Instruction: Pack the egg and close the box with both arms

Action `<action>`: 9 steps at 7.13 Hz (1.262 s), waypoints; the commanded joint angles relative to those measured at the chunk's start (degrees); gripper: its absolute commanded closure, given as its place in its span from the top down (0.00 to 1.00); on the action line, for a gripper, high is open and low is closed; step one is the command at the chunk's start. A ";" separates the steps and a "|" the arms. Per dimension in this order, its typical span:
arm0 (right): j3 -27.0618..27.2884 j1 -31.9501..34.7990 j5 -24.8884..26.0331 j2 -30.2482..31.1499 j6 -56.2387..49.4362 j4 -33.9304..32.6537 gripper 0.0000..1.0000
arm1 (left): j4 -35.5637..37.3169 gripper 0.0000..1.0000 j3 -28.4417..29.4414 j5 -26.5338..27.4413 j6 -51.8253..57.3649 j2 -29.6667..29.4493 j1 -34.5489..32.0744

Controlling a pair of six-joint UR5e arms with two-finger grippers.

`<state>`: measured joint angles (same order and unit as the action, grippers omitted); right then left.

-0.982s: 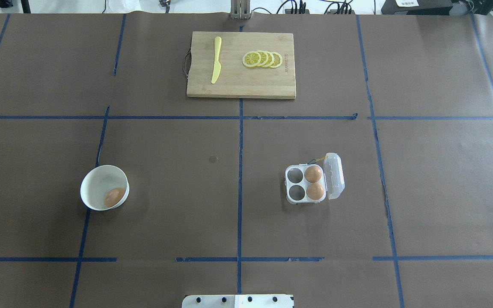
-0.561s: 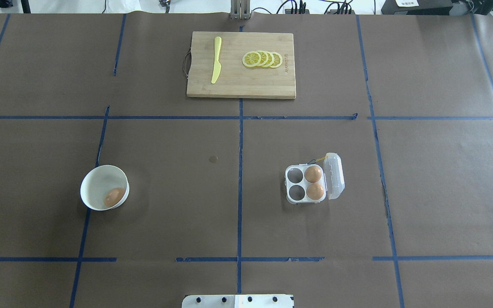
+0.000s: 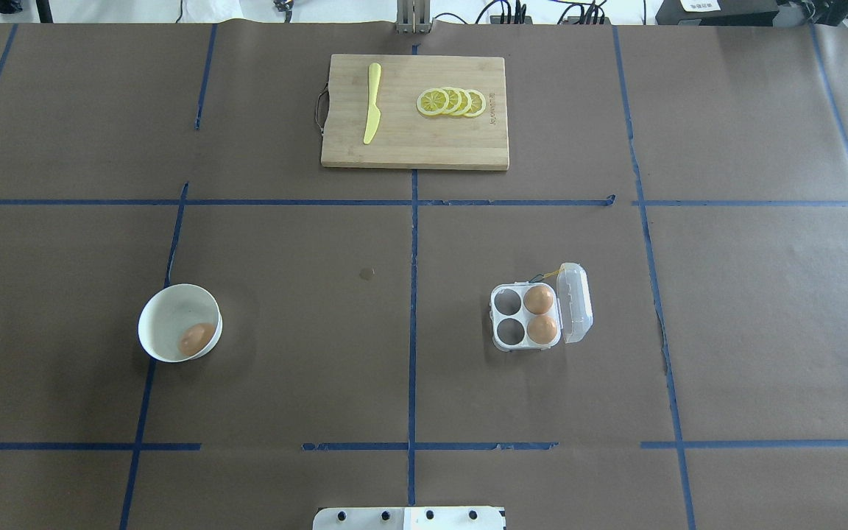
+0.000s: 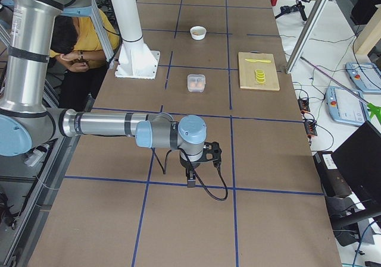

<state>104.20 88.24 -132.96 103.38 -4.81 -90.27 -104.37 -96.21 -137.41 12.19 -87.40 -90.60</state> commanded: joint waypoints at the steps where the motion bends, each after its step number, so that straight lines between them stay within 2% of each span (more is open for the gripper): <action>1: -0.83 0.00 -0.11 -0.37 0.15 1.50 1.00 | -6.16 1.00 0.14 -0.14 -0.41 -0.84 0.25; 3: -0.49 -0.08 -0.11 -1.76 0.15 1.59 1.00 | -19.22 1.00 0.50 -0.14 -0.32 -1.37 0.16; 4: -0.14 0.00 -0.02 -2.47 0.24 2.11 1.00 | -27.47 1.00 3.63 -0.40 -0.58 -3.63 0.34; 5: -0.13 0.00 0.07 -2.83 0.24 3.42 1.00 | -27.38 1.00 7.23 -2.15 -3.80 -6.27 0.43; 6: -0.05 0.00 0.07 -2.83 -0.02 3.69 1.00 | -27.46 1.00 7.79 -2.51 -4.79 -6.29 0.43; 9: -0.31 0.00 0.33 -2.83 0.15 5.63 1.00 | -29.91 1.00 5.69 -2.26 -4.36 -3.67 0.34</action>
<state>103.84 88.24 -132.66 100.56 -4.79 -84.97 -132.86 -89.74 -139.85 7.88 -92.18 -90.25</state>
